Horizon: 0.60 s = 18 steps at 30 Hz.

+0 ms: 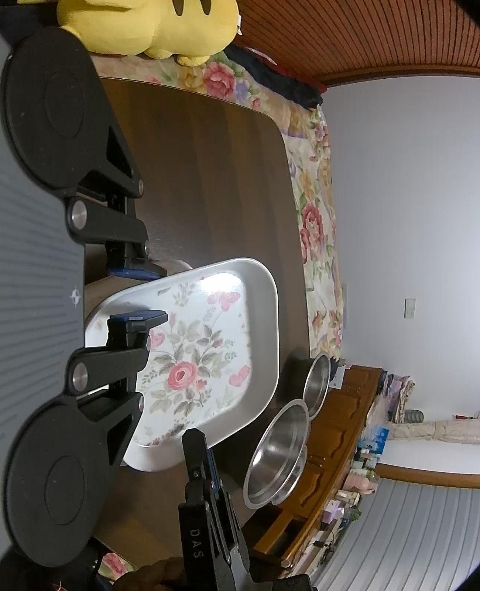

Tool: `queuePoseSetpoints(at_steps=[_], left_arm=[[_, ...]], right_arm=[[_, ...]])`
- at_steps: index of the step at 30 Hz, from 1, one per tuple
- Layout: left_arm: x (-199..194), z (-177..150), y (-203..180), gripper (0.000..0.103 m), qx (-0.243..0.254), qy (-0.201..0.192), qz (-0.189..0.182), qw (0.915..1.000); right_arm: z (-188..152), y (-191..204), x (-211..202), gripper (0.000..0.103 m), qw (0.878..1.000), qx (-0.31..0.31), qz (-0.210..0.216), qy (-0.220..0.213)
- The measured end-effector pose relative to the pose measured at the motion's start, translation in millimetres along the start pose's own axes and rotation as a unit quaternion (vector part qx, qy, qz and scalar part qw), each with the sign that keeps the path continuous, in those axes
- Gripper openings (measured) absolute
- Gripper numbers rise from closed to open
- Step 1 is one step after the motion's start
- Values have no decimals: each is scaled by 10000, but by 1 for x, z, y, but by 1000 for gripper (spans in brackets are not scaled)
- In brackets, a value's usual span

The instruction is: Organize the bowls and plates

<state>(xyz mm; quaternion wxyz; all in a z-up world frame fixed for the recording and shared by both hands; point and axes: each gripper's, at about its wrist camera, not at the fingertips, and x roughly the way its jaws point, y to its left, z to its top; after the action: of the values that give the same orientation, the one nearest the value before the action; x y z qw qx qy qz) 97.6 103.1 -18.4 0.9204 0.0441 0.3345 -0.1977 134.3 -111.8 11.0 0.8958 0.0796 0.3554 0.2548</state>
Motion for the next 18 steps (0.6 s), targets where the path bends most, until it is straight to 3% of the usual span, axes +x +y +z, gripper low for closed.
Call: queuePoseSetpoints(at_steps=[13, 18], left_arm=[[4, -13, -6, 19, -27, 61, 126, 9999], [10, -18, -11, 19, 139, 91, 360, 9992]], right_arm=[[-14, -4, 1, 12, 9999, 104, 60, 18], [-17, 0, 1, 13, 10000, 37, 34, -55]])
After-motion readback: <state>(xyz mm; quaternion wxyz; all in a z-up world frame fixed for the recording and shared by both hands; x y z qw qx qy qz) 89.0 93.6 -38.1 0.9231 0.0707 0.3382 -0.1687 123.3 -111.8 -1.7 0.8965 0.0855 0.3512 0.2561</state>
